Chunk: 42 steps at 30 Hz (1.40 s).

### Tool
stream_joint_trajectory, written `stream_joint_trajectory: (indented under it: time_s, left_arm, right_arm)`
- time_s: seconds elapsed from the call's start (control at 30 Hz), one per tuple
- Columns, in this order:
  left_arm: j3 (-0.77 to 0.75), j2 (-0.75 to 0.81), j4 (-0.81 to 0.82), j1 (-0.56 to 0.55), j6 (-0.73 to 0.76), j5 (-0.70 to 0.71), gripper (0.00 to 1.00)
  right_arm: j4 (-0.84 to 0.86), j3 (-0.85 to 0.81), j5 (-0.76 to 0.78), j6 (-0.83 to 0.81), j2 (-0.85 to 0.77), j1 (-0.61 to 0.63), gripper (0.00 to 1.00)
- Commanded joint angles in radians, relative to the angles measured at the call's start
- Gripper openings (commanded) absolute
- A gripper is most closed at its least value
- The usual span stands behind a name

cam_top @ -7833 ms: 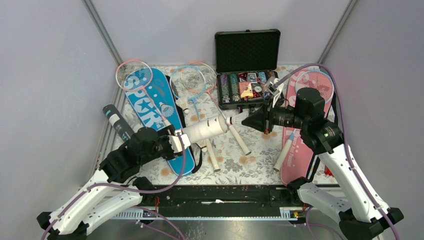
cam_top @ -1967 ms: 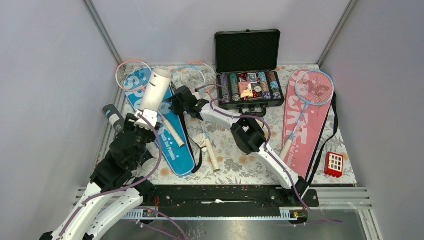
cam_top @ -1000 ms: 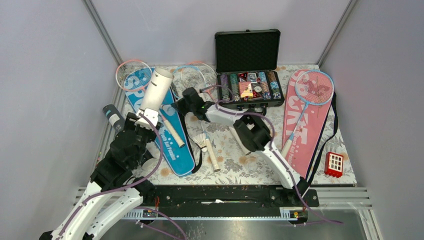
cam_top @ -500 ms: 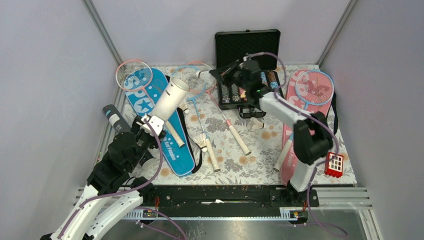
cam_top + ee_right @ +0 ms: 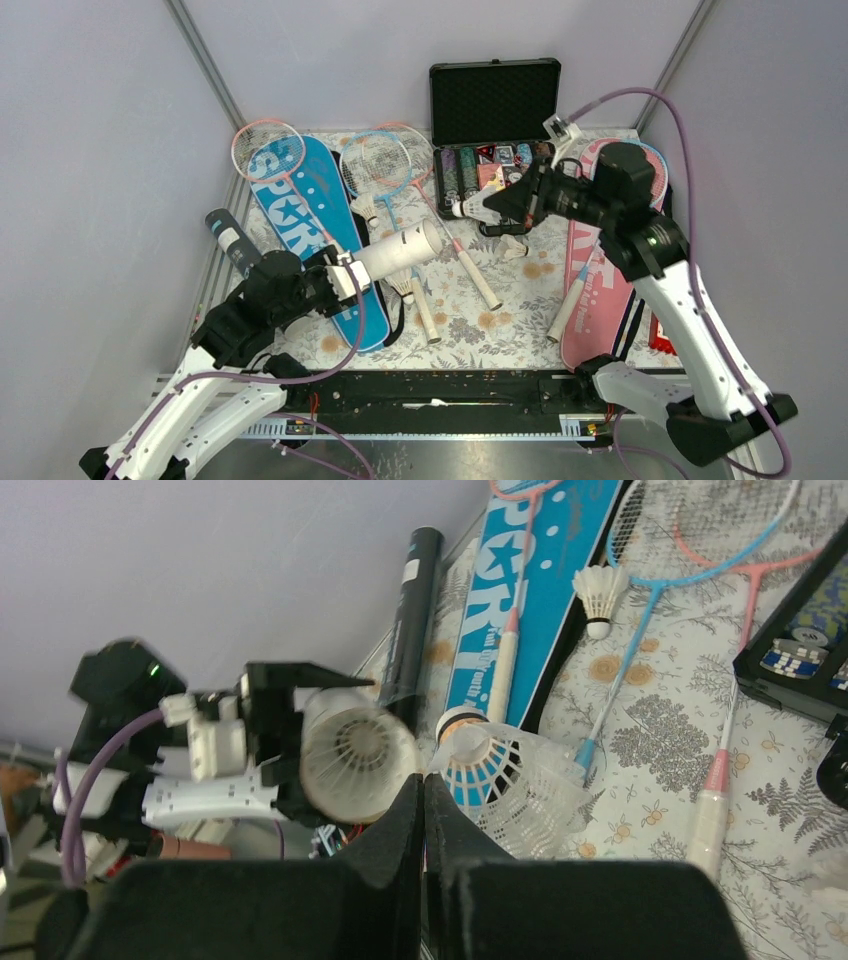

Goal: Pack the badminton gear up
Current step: Place the shuttlecock at the shuttle tube.

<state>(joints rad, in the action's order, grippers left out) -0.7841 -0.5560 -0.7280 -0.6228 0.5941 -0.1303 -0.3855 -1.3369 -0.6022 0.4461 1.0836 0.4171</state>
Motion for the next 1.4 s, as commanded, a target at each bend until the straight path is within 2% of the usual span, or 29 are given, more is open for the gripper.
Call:
stream_joint_trajectory:
  time_s: [0.0, 0.27, 0.43, 0.57, 0.87, 1.03, 1.13, 1.37]
  left_arm:
    - [-0.075, -0.015, 0.041, 0.003, 0.076, -0.093, 0.34]
    - [-0.104, -0.031, 0.056, 0.003, 0.053, -0.210, 0.34]
    - [-0.109, -0.038, 0.062, 0.003, 0.027, -0.221, 0.34]
    - [-0.116, -0.052, 0.062, 0.003, 0.018, -0.215, 0.34]
    - [-0.098, -0.061, 0.059, 0.003, 0.038, -0.193, 0.34]
    - [-0.088, -0.047, 0.078, 0.003, 0.033, -0.244, 0.34]
    - [-0.075, -0.041, 0.094, 0.003, 0.031, -0.297, 0.34]
    - [-0.067, -0.062, 0.125, 0.003, 0.017, -0.309, 0.34]
  right_arm:
    - [-0.084, 0.015, -0.132, -0.097, -0.068, 0.002, 0.00]
    - [0.141, 0.129, -0.246, 0.076, -0.116, 0.009, 0.00]
    - [0.280, 0.199, -0.259, 0.170, -0.100, 0.086, 0.00]
    - [0.291, 0.195, -0.199, 0.157, -0.077, 0.169, 0.00]
    - [0.225, 0.146, -0.181, 0.129, -0.079, 0.176, 0.00]
    - [0.253, 0.187, -0.176, 0.142, -0.060, 0.176, 0.00]
    - [0.325, 0.208, -0.170, 0.178, -0.024, 0.189, 0.00]
    - [0.376, 0.204, -0.142, 0.207, 0.039, 0.236, 0.00]
